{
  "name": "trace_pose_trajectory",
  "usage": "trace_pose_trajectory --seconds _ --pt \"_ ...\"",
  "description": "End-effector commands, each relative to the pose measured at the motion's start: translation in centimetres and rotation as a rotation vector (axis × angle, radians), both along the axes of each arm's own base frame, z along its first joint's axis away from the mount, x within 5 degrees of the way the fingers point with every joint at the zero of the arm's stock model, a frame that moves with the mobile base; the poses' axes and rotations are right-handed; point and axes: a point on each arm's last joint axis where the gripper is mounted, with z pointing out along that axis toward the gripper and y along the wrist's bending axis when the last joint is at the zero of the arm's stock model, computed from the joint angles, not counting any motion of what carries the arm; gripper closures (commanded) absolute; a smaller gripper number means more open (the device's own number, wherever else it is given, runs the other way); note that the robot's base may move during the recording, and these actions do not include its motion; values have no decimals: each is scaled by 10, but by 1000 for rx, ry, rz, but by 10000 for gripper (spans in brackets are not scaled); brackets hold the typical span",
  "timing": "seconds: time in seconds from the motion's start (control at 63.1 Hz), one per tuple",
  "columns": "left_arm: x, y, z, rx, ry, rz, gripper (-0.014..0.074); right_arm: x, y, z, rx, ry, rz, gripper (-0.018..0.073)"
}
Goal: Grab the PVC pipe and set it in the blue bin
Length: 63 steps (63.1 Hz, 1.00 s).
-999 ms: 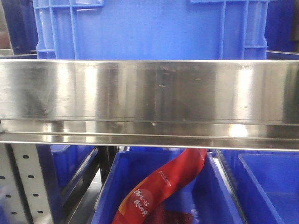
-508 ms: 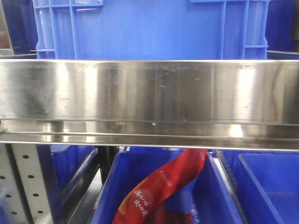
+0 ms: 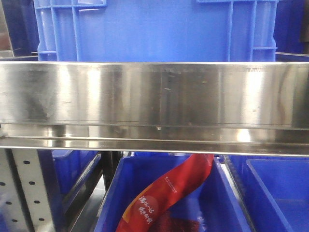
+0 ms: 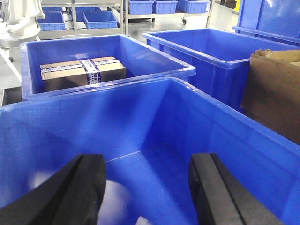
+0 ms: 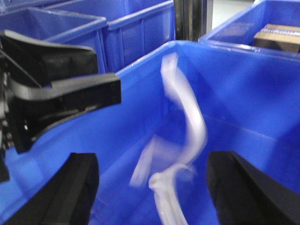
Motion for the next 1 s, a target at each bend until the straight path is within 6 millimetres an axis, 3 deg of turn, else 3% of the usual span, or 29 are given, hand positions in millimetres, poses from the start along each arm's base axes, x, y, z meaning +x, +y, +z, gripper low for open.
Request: trace_pose_trajectory --seconds 0.0,0.143,0.27,0.349,0.428,0.555,0.777,0.983 --pt "0 2 7 -21 -26 7 279 0 0 6 6 -40 -5 209" --pt "-4 4 10 -24 -28 6 279 -2 -2 10 10 -51 -8 337" --pt "-17 10 27 -43 -67 5 297 -14 -7 25 27 -94 -8 529" --pt "-25 14 37 -53 -88 4 342 -20 -9 31 35 -114 -10 631" --pt "-33 18 44 -53 -90 0 450 -21 -10 33 41 -127 -14 730" --pt "-39 20 49 -55 -94 -3 701 -19 -9 31 39 -118 -13 728" --pt "-52 23 53 -73 -23 -33 708 -26 -9 30 35 -73 13 728" --pt "-95 32 84 -136 -67 -82 708 -62 -19 63 152 -142 33 728"
